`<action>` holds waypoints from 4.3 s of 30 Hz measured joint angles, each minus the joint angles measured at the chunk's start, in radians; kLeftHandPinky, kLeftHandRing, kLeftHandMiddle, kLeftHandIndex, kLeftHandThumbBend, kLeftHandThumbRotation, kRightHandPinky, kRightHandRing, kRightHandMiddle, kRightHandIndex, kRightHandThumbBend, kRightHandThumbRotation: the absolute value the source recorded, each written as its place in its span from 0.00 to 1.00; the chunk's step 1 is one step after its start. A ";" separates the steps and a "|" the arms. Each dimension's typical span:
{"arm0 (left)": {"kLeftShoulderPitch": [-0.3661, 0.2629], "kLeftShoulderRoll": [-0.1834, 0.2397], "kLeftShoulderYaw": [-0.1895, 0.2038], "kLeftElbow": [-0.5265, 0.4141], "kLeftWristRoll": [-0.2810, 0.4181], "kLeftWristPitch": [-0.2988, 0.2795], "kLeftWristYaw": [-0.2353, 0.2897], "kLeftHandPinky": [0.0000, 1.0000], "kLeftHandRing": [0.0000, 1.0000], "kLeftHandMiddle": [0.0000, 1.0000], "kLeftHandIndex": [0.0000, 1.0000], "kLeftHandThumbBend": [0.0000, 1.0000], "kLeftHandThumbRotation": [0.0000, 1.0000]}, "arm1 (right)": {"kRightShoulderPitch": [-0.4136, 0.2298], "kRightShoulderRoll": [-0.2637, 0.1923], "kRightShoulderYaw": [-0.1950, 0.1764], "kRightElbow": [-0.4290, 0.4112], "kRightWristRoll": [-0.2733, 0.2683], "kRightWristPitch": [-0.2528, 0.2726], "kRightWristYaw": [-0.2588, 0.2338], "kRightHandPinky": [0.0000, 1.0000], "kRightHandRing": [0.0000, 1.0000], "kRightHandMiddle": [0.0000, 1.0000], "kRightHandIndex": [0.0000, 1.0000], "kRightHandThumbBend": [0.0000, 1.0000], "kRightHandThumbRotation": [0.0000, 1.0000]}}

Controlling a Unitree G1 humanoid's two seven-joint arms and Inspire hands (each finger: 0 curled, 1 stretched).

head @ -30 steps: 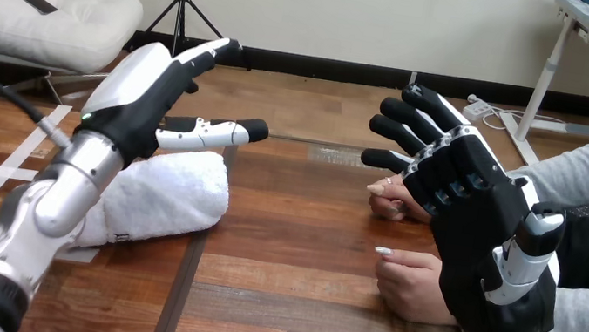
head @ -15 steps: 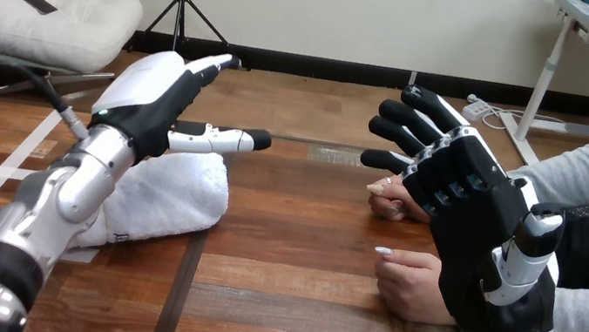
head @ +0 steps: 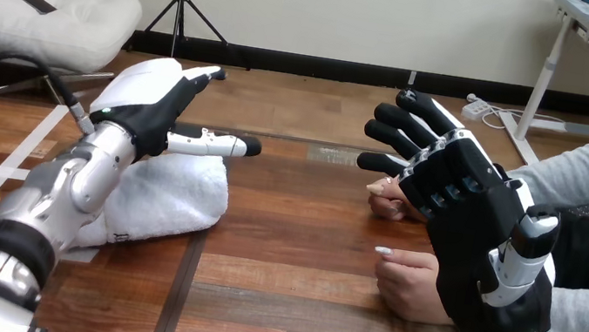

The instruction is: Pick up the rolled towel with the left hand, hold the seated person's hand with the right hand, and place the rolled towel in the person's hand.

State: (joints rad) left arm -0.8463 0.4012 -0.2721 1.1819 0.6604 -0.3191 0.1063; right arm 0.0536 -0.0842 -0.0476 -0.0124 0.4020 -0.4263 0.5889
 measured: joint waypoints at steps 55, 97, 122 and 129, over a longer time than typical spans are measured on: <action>-0.106 -0.024 -0.226 0.118 0.126 0.194 -0.112 0.92 0.93 0.95 0.91 1.00 0.75 | -0.023 0.000 -0.007 0.014 0.021 -0.013 0.014 0.75 0.82 0.83 0.84 1.00 1.00; -0.106 -0.025 -0.267 0.118 0.129 0.189 -0.180 0.99 0.98 0.99 0.95 1.00 0.65 | -0.023 0.001 -0.007 0.014 0.020 -0.018 -0.010 0.71 0.81 0.82 0.83 1.00 1.00; -0.105 -0.034 -0.356 0.118 0.202 0.207 -0.163 1.00 1.00 1.00 1.00 1.00 0.64 | -0.023 0.000 -0.006 0.003 0.021 -0.018 -0.020 0.68 0.79 0.81 0.82 1.00 1.00; -0.105 -0.040 -0.359 0.118 0.208 0.207 -0.148 1.00 1.00 1.00 1.00 1.00 0.65 | -0.023 0.000 -0.006 -0.018 0.021 -0.018 -0.022 0.68 0.80 0.81 0.81 1.00 1.00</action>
State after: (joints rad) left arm -0.9509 0.3610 -0.6308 1.2998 0.8680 -0.1124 -0.0415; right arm 0.0304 -0.0844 -0.0535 -0.0303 0.4228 -0.4441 0.5668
